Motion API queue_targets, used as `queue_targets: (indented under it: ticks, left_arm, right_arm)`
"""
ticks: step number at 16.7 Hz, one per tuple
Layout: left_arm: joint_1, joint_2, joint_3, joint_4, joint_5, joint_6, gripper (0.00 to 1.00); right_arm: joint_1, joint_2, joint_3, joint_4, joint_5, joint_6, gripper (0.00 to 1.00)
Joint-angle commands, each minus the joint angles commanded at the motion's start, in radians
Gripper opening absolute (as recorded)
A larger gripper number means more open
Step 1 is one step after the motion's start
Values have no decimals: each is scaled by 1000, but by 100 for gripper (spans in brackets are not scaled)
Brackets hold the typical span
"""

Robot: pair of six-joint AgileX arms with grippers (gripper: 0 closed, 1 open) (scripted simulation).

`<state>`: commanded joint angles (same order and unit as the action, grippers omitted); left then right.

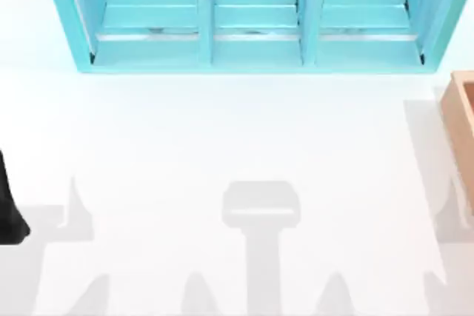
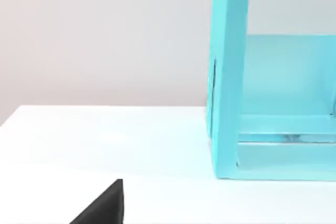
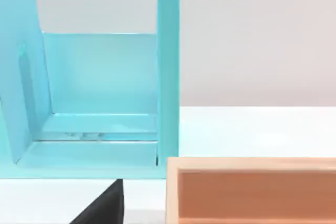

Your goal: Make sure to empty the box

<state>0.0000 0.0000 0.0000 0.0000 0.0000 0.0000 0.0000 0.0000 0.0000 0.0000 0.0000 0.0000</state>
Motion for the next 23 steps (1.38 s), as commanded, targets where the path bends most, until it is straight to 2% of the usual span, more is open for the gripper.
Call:
queue_targets:
  ticks: [4,8,18,23]
  left_arm:
    - [0,0,0,0,0,0,100]
    - [0,0,0,0,0,0,100]
    - [0,0,0,0,0,0,100]
    - [0,0,0,0,0,0,100]
  right_arm:
    - [-8,34,33,-33,-2,-11,100]
    - [-50,225,215,-210,-8,-63,100]
    - [-237,1168,929,-925,-13,-249,100]
    - [-312,1482,1165,-1180,-11,-304,100]
